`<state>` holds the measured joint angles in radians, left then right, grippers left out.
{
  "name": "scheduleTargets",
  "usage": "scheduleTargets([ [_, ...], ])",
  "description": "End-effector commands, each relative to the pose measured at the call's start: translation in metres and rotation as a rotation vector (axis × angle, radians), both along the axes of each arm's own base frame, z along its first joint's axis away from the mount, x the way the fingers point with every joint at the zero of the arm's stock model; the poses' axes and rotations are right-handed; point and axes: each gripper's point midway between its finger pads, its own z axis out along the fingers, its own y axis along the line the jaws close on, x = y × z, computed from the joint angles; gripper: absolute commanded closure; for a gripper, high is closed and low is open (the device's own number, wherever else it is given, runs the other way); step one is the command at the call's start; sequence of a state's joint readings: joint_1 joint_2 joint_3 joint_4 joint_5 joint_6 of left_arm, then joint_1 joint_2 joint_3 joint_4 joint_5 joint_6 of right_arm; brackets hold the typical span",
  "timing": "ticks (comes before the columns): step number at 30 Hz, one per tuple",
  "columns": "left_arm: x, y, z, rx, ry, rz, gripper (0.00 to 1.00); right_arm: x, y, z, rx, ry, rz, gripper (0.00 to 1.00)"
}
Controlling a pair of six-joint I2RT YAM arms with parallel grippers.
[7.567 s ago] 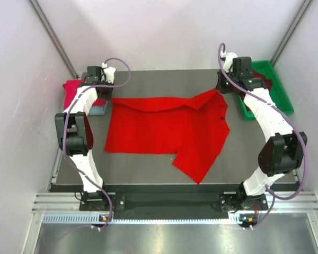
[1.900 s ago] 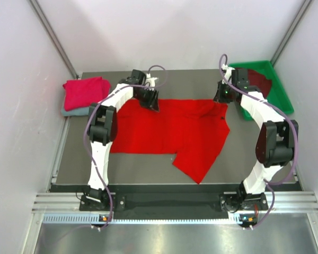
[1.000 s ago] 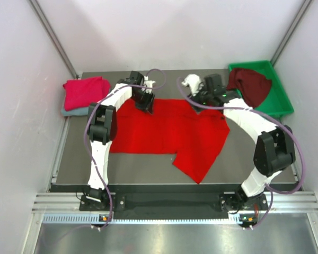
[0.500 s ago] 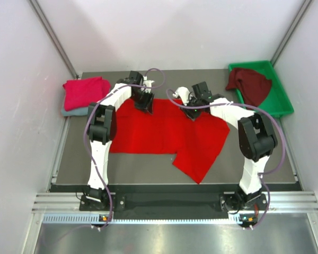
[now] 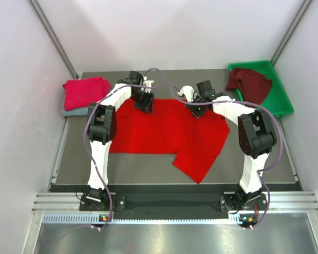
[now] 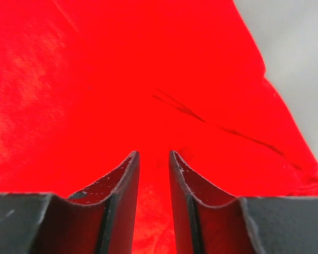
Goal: Fold and stack the t-shirts
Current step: Fold the tshirt
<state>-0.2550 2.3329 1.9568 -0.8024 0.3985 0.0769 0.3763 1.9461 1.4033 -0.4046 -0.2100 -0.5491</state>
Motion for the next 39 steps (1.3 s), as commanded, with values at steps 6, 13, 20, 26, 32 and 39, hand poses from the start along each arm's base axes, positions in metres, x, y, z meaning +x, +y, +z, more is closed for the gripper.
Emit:
scheduleTargets([
  [6, -0.002, 0.006, -0.003, 0.023, 0.005, 0.012, 0.5, 0.004, -0.002, 0.004, 0.007, 0.002, 0.015, 0.72],
  [13, -0.003, 0.006, -0.004, 0.023, 0.01, 0.012, 0.5, -0.008, -0.003, 0.0, 0.01, 0.04, 0.027, 0.75],
  [20, -0.001, 0.004, -0.004, 0.014, 0.007, 0.018, 0.5, -0.015, -0.005, -0.011, 0.0, 0.069, 0.022, 0.77],
  [26, -0.002, 0.005, -0.004, 0.018, 0.007, 0.016, 0.5, -0.012, -0.005, -0.019, -0.009, 0.083, 0.016, 0.8],
  [32, -0.003, 0.006, -0.004, 0.022, 0.009, 0.021, 0.5, -0.008, -0.004, -0.022, -0.009, 0.085, 0.011, 0.88],
  [39, -0.004, 0.007, -0.006, 0.026, 0.012, 0.02, 0.5, -0.004, -0.007, -0.019, -0.009, 0.075, -0.004, 0.99],
])
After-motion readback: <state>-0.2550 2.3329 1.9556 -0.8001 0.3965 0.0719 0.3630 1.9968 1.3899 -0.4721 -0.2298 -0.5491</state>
